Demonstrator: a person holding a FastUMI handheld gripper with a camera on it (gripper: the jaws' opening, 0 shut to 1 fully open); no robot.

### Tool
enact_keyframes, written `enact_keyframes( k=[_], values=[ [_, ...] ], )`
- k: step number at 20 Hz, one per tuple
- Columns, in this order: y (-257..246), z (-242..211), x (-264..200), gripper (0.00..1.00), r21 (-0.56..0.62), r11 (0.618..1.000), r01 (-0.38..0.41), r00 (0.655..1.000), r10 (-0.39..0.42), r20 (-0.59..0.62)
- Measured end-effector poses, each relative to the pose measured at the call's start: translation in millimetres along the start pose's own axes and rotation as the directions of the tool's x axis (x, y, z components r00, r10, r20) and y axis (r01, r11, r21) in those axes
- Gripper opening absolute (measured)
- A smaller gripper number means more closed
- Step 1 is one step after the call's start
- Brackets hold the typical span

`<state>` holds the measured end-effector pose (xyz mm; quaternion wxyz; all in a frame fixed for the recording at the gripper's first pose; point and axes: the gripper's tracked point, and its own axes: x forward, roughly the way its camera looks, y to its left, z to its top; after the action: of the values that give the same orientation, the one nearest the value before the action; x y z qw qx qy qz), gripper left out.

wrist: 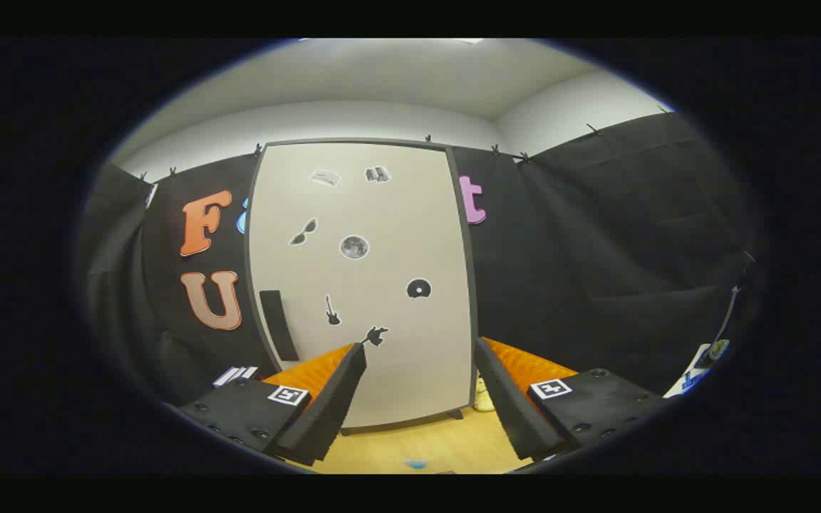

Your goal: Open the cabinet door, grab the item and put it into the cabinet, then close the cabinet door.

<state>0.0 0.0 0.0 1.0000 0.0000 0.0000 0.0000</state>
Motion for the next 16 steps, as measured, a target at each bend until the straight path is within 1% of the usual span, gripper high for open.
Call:
enact_keyframes(
  k=[8,16],
  values=[
    [-6.6,11.0,-18.6,0.98,0.004,1.0,0.003,1.0,-0.003,0.005],
    [-3.2,17.2,-23.0,0.98,0.003,1.0,-0.012,1.0,0.012,0.014]
  ],
)
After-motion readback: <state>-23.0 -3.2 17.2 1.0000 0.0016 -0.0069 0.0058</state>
